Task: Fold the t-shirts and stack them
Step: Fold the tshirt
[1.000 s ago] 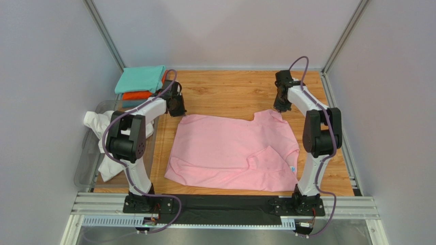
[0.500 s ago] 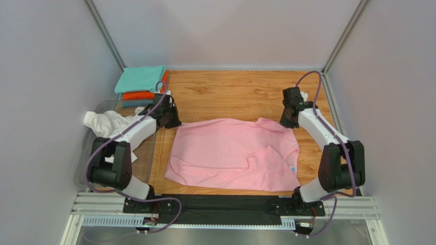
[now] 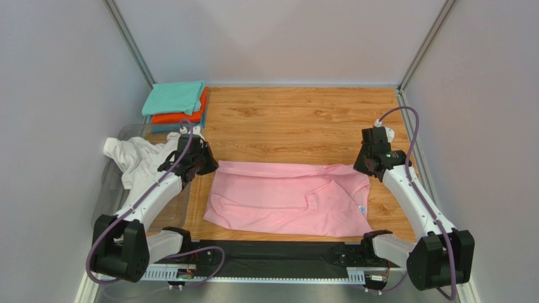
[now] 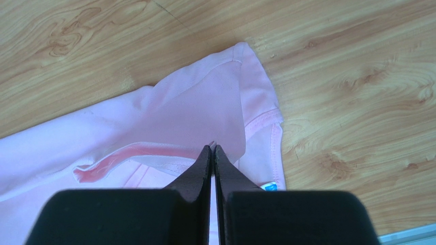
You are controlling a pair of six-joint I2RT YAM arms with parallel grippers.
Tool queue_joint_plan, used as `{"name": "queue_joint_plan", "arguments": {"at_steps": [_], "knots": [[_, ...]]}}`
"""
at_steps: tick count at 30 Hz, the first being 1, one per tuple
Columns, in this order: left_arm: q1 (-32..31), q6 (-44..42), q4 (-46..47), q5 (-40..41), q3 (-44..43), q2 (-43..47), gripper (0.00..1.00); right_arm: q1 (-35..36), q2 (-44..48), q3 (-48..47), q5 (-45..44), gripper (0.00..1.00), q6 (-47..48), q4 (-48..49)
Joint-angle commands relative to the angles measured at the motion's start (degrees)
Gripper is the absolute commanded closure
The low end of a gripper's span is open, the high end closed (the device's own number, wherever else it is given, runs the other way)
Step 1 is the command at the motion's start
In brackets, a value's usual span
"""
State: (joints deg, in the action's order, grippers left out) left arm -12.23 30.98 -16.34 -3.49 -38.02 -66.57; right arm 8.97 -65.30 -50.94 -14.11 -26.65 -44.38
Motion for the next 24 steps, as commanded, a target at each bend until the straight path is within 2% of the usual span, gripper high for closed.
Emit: {"name": "queue_joint_plan", "arguments": {"at_steps": [1, 18, 24], "knots": [[0.3, 1.4, 1.3, -0.1, 1.6, 3.0, 1.0, 0.2, 3.8, 1.5, 1.6, 1.0, -1.2, -1.9], [0.3, 2.3, -3.4, -1.0, 6.5, 14.1, 1.0, 0.3, 14.5, 3.6, 0.2, 1.0, -3.3, -11.8], [0.3, 3.6, -4.2, -2.0, 9.5, 18.0, 1.0, 0.3, 18.8, 5.8, 2.5, 1.0, -5.1, -14.2]]}}
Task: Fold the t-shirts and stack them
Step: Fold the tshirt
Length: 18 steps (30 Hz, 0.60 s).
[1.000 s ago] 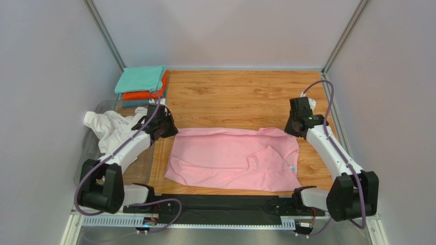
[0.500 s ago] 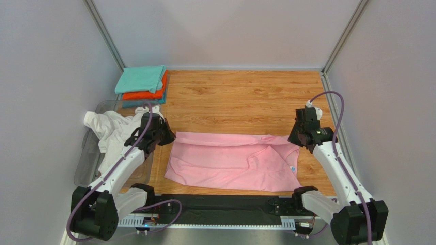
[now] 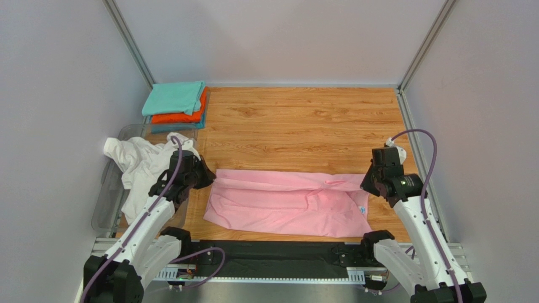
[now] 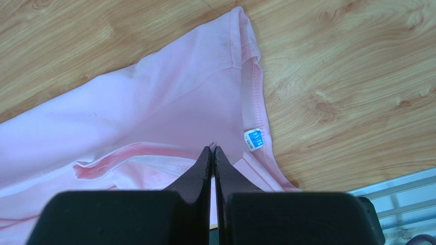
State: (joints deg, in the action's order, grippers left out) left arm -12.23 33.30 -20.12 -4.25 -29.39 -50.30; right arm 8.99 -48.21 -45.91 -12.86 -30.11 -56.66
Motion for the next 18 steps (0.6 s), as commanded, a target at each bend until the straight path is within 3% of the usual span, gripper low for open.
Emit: {"name": "queue_joint_plan", "arguments": {"at_steps": [1, 10, 12, 13, 15, 18], "knots": [[0.3, 1.7, -0.4, -1.4, 1.3, 2.0, 1.0, 0.2, 2.1, 1.3, 2.3, 1.0, -1.9, -2.0], [0.3, 2.9, 1.1, -1.6, 4.7, 1.2, 0.99, 1.9, 2.2, 3.5, 3.5, 0.94, -7.0, -3.0], [0.3, 2.7, 0.9, -2.1, 4.6, 1.1, 0.91, 2.7, 2.1, 3.4, 3.1, 0.91, -8.5, -4.5], [0.3, 2.5, 0.5, -2.2, 4.3, 1.0, 0.8, 2.9, 2.1, 3.3, 2.6, 0.89, -9.0, -5.0], [0.3, 2.3, -0.4, -2.6, 3.5, 1.1, 0.77, 3.2, 2.8, 3.5, 2.1, 0.85, -10.1, -5.7], [0.3, 2.7, -1.4, -2.6, 3.3, 2.1, 0.62, 3.4, 4.3, 3.6, 2.5, 0.72, -11.1, -7.2]]}}
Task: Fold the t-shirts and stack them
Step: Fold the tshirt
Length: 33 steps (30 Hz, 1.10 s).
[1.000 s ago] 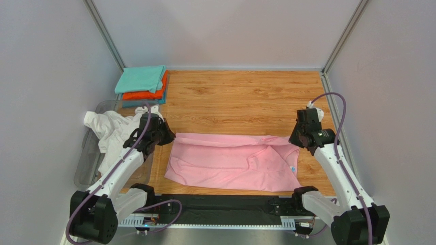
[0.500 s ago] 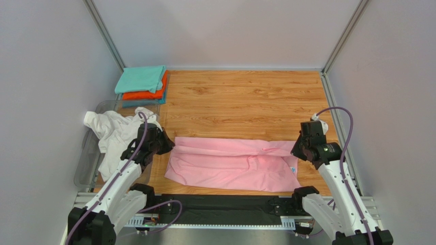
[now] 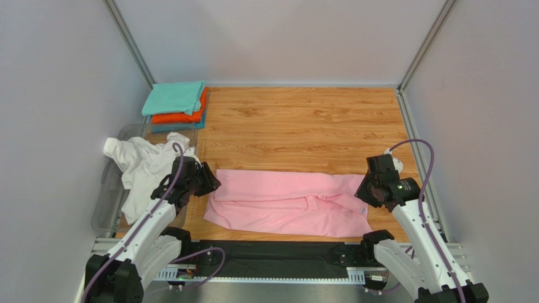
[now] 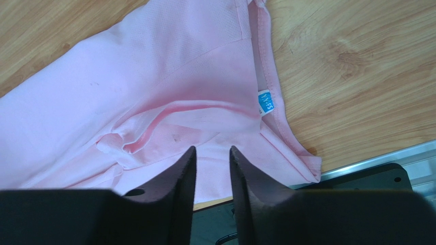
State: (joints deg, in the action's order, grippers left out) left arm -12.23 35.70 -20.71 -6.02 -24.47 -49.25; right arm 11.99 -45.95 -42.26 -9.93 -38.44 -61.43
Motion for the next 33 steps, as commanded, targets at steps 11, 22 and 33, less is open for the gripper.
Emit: {"name": "queue_joint_plan", "arguments": {"at_steps": [11, 22, 33], "knots": [[-0.1, 1.4, -3.1, -5.0, -4.0, 5.0, 0.01, 0.4, 4.4, -1.0, 4.4, 0.0, 0.8, 1.9], [-8.9, 0.7, 0.1, -2.8, -9.2, -4.9, 0.0, 0.9, -11.2, -1.1, 21.2, 0.0, 7.3, 22.0], [-9.3, -2.7, 8.6, -7.7, -2.9, -12.7, 0.0, 5.4, -25.7, 1.9, 16.6, 0.0, 6.2, 28.0]]}}
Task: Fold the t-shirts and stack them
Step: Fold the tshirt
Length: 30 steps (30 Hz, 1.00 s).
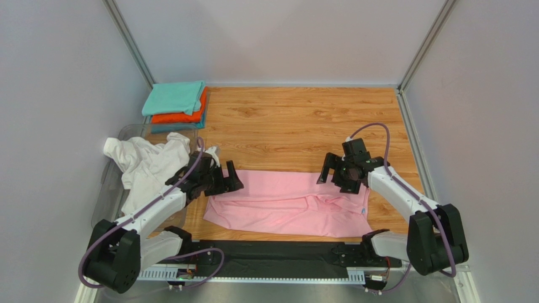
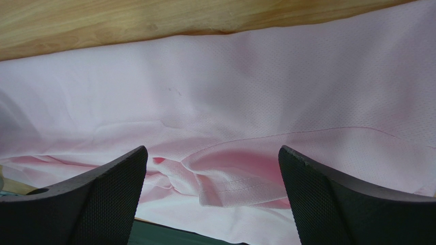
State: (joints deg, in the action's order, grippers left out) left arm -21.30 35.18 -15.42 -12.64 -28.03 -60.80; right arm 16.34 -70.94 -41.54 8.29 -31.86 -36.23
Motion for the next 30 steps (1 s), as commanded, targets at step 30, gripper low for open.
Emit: {"name": "queue_joint_plan", "arguments": {"at_steps": [30], "knots": [[-0.2, -3.9, 1.5, 0.8, 1.6, 0.2, 0.0, 12.6, 22.4, 17.8, -0.5, 0.0, -16.8, -1.6]]}}
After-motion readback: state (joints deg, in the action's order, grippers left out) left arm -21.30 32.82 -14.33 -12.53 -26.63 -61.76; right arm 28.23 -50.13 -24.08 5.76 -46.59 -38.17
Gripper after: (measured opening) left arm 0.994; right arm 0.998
